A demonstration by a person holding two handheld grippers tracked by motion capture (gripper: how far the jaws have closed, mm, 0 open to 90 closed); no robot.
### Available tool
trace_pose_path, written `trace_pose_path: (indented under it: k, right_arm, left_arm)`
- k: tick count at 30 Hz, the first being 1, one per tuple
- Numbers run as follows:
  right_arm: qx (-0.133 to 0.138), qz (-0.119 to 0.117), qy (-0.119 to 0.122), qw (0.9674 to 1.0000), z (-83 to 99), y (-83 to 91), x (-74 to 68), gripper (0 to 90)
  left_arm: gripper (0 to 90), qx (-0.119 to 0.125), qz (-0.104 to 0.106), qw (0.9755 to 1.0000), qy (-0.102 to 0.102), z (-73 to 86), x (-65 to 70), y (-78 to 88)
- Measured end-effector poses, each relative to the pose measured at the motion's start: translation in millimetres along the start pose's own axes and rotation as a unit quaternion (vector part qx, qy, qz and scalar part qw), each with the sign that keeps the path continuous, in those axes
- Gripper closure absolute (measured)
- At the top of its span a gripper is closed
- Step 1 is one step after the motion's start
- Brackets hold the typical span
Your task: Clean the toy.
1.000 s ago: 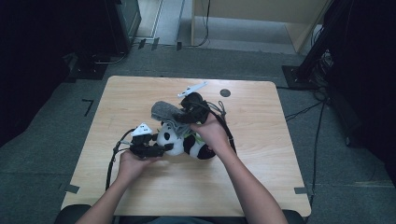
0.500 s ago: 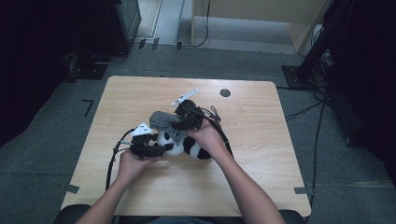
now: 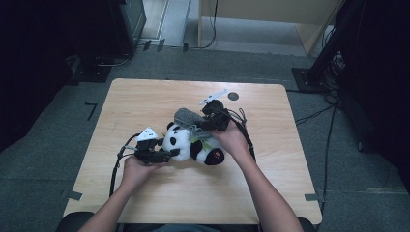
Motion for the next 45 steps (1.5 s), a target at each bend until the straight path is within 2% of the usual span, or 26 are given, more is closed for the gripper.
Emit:
trace_pose_path:
  k: [4, 9, 13, 15, 17, 21, 25, 28, 31, 34, 37, 40, 42, 45]
  right_arm:
    - [0.017, 0.001, 0.007, 0.9998, 4.5, 7.4, 0.8, 73.8]
    - [0.052, -0.013, -0.002, 0.9986, 14.0, 16.2, 0.3, 73.9]
    - [0.083, -0.027, -0.023, 0.9959, 17.0, 19.9, 4.7, 74.0]
    - [0.081, -0.037, -0.030, 0.9955, 17.4, 18.3, 7.1, 73.9]
    - [0.089, -0.037, -0.034, 0.9948, 15.2, 21.3, 10.6, 74.0]
    - [0.123, -0.030, -0.051, 0.9906, 8.5, 41.2, 19.8, 74.0]
    - [0.166, -0.018, -0.067, 0.9837, 2.6, 71.6, 33.5, 73.9]
    - [0.181, 0.005, -0.066, 0.9813, 2.5, 89.1, 45.5, 73.7]
    - [0.173, 0.033, -0.064, 0.9822, 11.1, 94.0, 56.5, 73.5]
    - [0.156, 0.056, -0.060, 0.9844, 25.4, 85.6, 64.9, 73.3]
    - [0.131, 0.058, -0.066, 0.9875, 40.2, 68.9, 66.5, 73.3]
    - [0.106, 0.057, -0.058, 0.9911, 50.4, 50.7, 63.3, 72.2]
    - [0.112, 0.056, -0.051, 0.9907, 53.9, 42.2, 60.7, 71.9]
    - [0.121, 0.058, -0.051, 0.9897, 55.7, 41.8, 62.5, 71.8]
  left_arm:
    - [27.7, -0.008, 0.002, 1.0000, -0.005, -0.6, 0.3, -0.3]
    - [28.1, -0.012, 0.005, 0.9999, -0.007, -0.3, 0.8, -0.7]
    - [28.3, -0.016, 0.006, 0.9998, -0.003, -1.3, -0.1, -0.7]
    - [28.2, -0.017, 0.005, 0.9998, -0.002, -1.7, 0.0, -0.8]
    - [28.0, -0.016, 0.004, 0.9999, -0.001, -2.0, -0.2, -0.9]
    - [27.7, -0.013, 0.003, 0.9999, 0.004, -2.5, -0.2, -1.3]
    - [27.6, -0.014, 0.002, 0.9999, 0.001, -2.2, 0.3, -1.1]
    - [27.5, -0.013, 0.002, 0.9999, 0.002, -2.6, 0.1, -1.3]
    - [27.4, -0.015, 0.003, 0.9999, 0.006, -3.0, -0.2, -1.4]
    - [27.2, -0.015, 0.005, 0.9998, 0.010, -4.1, -1.0, -1.9]
    - [27.1, -0.016, 0.005, 0.9998, 0.011, -4.8, -1.6, -2.2]
    - [27.1, -0.015, 0.007, 0.9998, 0.014, -5.1, -1.7, -2.5]
    - [27.1, -0.015, 0.007, 0.9997, 0.018, -5.2, -2.1, -2.4]
    - [27.1, -0.016, 0.007, 0.9997, 0.017, -5.1, -1.8, -2.4]
Point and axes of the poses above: each handheld gripper's, and its own axes: y roughly backward along the jaws, z roughly out of its underside, x roughly to its right, the point moved 9 cm from there along -y, roughly forward along the jaws, and after that the axes turned 9 degrees about z, right-handed, at the moved point
